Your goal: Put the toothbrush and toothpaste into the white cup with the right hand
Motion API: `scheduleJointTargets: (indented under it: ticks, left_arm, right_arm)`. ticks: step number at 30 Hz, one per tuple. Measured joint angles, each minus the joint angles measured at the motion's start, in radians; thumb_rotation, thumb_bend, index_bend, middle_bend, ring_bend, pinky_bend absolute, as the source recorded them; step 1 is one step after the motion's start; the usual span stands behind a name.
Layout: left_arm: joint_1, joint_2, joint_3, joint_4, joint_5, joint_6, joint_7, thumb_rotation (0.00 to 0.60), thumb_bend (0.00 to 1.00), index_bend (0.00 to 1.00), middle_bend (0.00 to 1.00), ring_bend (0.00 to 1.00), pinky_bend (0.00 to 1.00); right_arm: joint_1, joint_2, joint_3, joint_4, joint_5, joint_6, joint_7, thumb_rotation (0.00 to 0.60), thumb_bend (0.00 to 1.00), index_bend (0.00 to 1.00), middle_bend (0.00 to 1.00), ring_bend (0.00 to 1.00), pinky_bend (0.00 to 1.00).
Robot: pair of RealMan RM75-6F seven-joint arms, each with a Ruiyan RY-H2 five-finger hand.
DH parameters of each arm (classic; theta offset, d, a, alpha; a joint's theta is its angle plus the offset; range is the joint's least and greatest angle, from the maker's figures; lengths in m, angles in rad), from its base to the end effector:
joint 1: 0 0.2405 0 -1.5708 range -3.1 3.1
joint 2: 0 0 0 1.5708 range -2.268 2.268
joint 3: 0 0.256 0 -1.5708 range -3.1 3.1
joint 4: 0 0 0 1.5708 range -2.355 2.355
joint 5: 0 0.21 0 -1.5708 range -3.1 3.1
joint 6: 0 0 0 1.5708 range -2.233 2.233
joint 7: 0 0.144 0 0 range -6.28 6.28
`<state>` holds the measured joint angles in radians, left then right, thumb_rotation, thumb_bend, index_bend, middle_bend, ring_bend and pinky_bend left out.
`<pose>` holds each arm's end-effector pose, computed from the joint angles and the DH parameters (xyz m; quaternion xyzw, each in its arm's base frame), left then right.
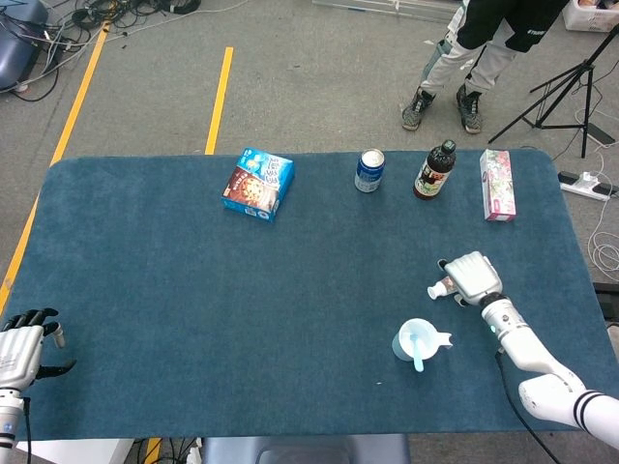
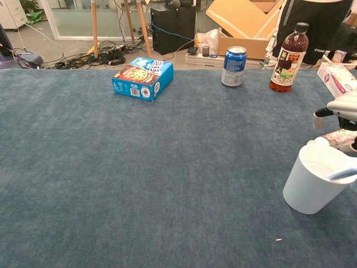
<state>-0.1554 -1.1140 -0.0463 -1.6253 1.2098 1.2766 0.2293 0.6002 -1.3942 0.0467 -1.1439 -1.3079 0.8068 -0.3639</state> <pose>-0.3441 0.1962 0.1464 -0.6016 -0.4319 -0.2353 0.6294 -0.3068 -0.3469 0.0508 0.8061 -0.2558 0.1394 0.5151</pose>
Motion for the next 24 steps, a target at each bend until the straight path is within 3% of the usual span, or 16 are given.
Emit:
scheduleJointTargets:
  ticks: [24]
  left_arm:
    - [0.002, 0.004, 0.001, -0.005, 0.005, 0.004, -0.005, 0.600, 0.00, 0.59, 0.25, 0.19, 0.20]
  right_arm:
    - [0.030, -0.014, -0.009, -0.008, 0.064, -0.047, -0.062, 0.600, 0.14, 0.44, 1.00, 1.00, 1.00]
